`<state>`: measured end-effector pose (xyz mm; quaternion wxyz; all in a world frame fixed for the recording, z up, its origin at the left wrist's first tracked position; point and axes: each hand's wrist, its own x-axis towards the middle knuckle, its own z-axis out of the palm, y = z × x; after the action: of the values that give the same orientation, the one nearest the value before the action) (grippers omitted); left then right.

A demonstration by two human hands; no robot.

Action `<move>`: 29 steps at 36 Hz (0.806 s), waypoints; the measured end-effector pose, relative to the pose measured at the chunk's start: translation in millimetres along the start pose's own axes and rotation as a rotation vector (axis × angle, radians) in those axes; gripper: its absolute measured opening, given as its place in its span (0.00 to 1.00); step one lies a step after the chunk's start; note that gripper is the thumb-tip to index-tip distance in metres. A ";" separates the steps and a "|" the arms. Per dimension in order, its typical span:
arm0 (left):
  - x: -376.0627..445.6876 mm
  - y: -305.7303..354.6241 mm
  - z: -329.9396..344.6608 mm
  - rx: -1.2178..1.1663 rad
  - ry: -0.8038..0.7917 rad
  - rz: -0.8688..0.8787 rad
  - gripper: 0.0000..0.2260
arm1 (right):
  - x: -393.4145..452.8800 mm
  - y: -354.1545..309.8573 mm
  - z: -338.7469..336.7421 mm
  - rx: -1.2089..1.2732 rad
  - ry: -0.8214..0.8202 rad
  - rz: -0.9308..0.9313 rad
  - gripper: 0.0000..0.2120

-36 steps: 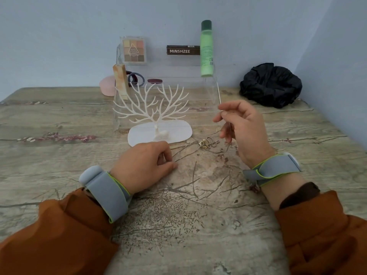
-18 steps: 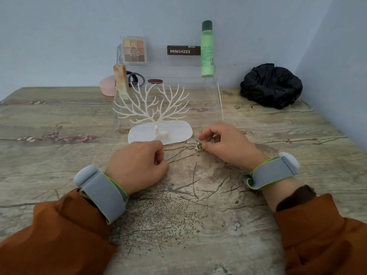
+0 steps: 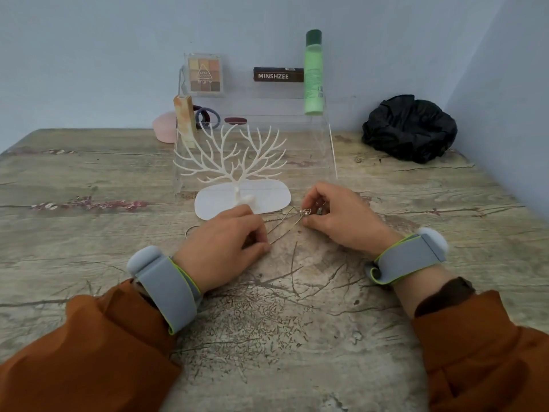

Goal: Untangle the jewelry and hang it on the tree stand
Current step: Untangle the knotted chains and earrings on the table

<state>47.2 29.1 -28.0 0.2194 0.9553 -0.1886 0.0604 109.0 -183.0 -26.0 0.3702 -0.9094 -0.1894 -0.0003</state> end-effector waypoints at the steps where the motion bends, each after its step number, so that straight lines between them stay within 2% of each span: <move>1: -0.3 0.2 -0.2 0.002 -0.009 -0.005 0.04 | 0.7 1.0 0.5 0.021 0.012 0.006 0.08; 9: -0.3 -1.0 0.2 0.063 -0.050 -0.026 0.06 | 3.3 5.9 0.4 0.020 0.112 0.038 0.08; 11: 0.2 -1.3 1.3 0.062 -0.015 -0.040 0.06 | 3.2 6.2 0.0 0.028 0.134 0.042 0.09; 13: 1.1 -1.0 1.5 0.010 0.084 -0.067 0.05 | 3.2 5.6 -0.8 0.056 0.157 0.042 0.10; 16: 3.0 0.3 -2.6 -0.173 0.275 -0.160 0.04 | 2.5 2.1 -3.4 0.170 0.185 0.045 0.11; 21: 3.6 2.9 -12.1 -0.578 0.446 -0.218 0.06 | 0.0 -4.7 -8.7 0.473 0.186 0.051 0.12; 24: 4.2 2.3 -14.9 -0.604 0.465 -0.209 0.07 | -1.4 -7.2 -12.2 0.610 0.167 0.035 0.11; 29: 2.8 -0.7 -9.4 -0.570 0.404 -0.155 0.06 | -2.1 -9.4 -13.6 0.797 0.101 0.028 0.10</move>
<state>49.7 32.9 -19.2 0.5139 0.8359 -0.0774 0.1763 105.7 -186.7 -10.2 0.7029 -0.6958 -0.1437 0.0335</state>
